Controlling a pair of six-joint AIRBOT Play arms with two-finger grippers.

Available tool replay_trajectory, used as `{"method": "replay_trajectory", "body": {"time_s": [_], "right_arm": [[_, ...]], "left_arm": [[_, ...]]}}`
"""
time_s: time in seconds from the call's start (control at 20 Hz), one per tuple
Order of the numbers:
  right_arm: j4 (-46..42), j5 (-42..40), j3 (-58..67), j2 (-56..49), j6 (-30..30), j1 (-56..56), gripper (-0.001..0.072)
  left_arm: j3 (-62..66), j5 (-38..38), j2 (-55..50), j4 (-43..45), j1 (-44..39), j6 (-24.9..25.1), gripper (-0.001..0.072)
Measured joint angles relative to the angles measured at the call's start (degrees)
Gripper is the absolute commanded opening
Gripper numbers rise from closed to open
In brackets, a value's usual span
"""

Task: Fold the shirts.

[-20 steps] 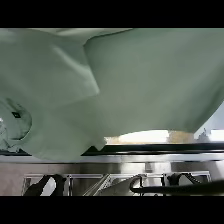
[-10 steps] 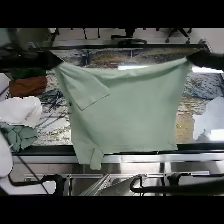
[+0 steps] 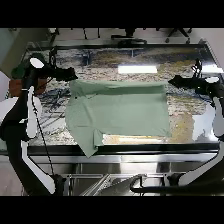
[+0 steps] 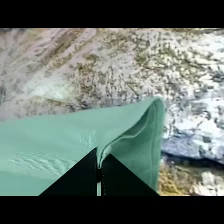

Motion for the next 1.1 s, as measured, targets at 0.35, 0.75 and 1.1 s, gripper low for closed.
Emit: {"method": "replay_trajectory", "body": {"time_s": [0.35, 0.75, 1.1], "right_arm": [[-3.1, -0.5, -3.9, -1.1, -0.1, 0.6, 0.0017], [-3.8, 0.4, -6.1, -1.2, -0.1, 0.9, 0.0121], [-6.3, 5.3, -5.9, 6.3, 1.9, -1.9, 0.0398]], "left_arm": [[-6.1, 3.9, -1.5, 4.4, 0.5, -1.0, 0.0013], [-9.9, 5.4, -1.6, 8.9, 0.5, 0.3, 0.0641], [-0.7, -8.5, 0.4, 7.2, 3.1, -4.7, 0.0687]]}}
